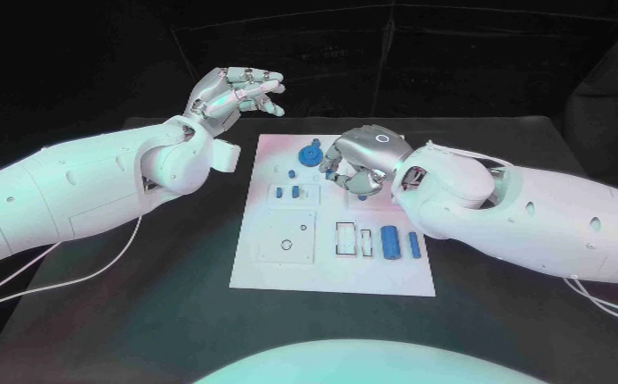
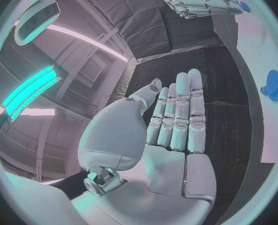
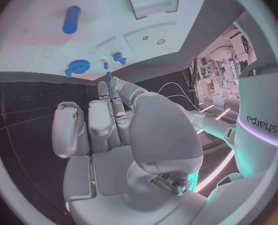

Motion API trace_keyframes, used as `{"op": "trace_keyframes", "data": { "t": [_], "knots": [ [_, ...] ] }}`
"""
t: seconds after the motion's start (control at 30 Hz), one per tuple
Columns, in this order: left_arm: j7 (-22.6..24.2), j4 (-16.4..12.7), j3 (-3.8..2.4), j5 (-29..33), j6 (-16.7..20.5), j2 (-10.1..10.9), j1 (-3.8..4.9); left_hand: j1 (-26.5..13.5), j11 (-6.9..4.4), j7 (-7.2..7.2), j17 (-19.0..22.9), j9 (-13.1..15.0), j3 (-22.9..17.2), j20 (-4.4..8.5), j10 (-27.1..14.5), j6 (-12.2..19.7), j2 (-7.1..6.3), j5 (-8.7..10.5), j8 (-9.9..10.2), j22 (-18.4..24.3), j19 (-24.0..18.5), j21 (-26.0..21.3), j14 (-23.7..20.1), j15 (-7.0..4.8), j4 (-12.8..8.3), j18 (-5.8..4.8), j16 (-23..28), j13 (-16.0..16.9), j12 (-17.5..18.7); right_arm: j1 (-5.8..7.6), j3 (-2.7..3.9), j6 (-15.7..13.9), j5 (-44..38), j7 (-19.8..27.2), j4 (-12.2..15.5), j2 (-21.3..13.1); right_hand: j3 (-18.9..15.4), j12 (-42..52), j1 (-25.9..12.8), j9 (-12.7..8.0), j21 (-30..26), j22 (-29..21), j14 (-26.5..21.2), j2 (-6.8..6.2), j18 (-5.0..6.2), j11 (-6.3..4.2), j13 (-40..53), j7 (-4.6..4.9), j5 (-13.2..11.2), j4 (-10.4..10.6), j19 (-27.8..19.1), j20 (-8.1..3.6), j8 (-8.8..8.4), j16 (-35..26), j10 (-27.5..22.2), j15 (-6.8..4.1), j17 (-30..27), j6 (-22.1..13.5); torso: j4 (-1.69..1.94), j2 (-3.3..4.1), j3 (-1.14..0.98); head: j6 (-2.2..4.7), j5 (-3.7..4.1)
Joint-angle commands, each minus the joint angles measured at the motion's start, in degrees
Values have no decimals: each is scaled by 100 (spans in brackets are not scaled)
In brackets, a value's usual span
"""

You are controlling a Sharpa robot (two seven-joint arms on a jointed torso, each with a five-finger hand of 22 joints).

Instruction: Assemble the parts on the task board

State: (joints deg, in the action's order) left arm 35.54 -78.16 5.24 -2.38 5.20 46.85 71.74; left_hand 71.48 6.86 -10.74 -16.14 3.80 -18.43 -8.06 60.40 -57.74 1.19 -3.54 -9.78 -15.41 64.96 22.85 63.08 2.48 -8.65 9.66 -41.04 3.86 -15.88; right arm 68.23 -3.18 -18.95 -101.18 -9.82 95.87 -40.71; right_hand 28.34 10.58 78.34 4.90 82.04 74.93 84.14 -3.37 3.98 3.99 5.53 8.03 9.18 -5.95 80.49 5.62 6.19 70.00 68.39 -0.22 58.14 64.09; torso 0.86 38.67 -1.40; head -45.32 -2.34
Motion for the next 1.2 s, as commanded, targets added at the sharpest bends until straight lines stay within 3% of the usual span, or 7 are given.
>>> {"op": "trace_keyframes", "data": {
  "t": [0.03,0.13,0.27,0.5,0.73,0.97,1.2],
  "knots": [
    [66,-15,-5,34,-77,-14,9,29,0,-4,11,5,1,-5,-22,-18,19,-24,-2,10,47,-29,53,-3,-48,80,30,-9,-24,-91,-2,62,92,145,46,111,38,-30,-70,-1,29,92,86,3,-71,10,-6,23,15,12,31,2,-10,16,5,-38,-10,16,-5,1,10,-27,-42],
    [69,-27,-6,34,-71,-21,10,16,3,-7,14,5,9,-6,-23,-16,10,-24,-2,15,48,-34,55,-1,-48,78,35,-9,-24,-211,-4,256,144,189,-10,275,38,-32,-73,-1,29,91,86,2,-71,11,-6,24,16,12,31,2,-11,16,5,-38,-10,15,-9,2,19,-38,-114],
    [66,-41,-6,34,-74,-32,12,9,4,-7,16,4,13,-7,-23,-16,8,-24,-2,18,49,-36,57,0,-47,77,38,-9,-24,-403,-9,478,187,258,-120,443,34,-41,-95,-4,30,92,87,-1,-71,18,-11,32,29,24,29,3,-22,18,-2,-33,-15,8,-3,2,1,-100,-230],
    [69,-51,-6,34,-80,-48,12,2,5,-9,18,4,18,-7,-23,-14,4,-24,-1,21,50,-39,59,2,-47,77,41,-9,-24,-585,-15,662,214,341,-311,620,30,-44,-104,-6,32,94,88,-5,-71,19,-13,33,38,27,30,4,-27,23,-4,-32,-11,5,-3,2,-7,-140,-301],
    [96,-66,-6,34,-88,-61,13,2,8,-14,24,0,18,-7,-35,4,3,-35,9,29,52,-47,59,3,-56,76,50,-11,-20,-655,-35,726,225,378,-423,672,28,-47,-107,-6,32,94,88,-8,-71,20,-14,34,43,28,29,4,-30,20,-6,-31,-18,2,-10,11,-10,-181,-370],
    [80,-52,-6,34,-125,-79,13,-8,14,-22,30,-3,24,-8,-46,20,-5,-46,17,38,52,-56,57,7,-60,74,60,-12,-16,-683,-111,735,228,402,-456,671,28,-47,-107,-6,32,94,88,-8,-71,20,-14,34,43,28,29,4,-30,20,-6,-31,-18,2,-12,11,-13,-203,-398],
    [64,-36,-6,34,-144,-89,13,-8,14,-22,30,-3,24,-8,-46,20,-5,-46,17,38,52,-56,57,7,-60,74,60,-12,-16,-696,-127,706,196,397,-502,680,26,-50,-112,-8,30,88,88,-10,-70,22,-15,35,50,29,25,5,-34,21,-9,-30,-18,-2,-18,6,-11,-226,-418]
  ]
}}
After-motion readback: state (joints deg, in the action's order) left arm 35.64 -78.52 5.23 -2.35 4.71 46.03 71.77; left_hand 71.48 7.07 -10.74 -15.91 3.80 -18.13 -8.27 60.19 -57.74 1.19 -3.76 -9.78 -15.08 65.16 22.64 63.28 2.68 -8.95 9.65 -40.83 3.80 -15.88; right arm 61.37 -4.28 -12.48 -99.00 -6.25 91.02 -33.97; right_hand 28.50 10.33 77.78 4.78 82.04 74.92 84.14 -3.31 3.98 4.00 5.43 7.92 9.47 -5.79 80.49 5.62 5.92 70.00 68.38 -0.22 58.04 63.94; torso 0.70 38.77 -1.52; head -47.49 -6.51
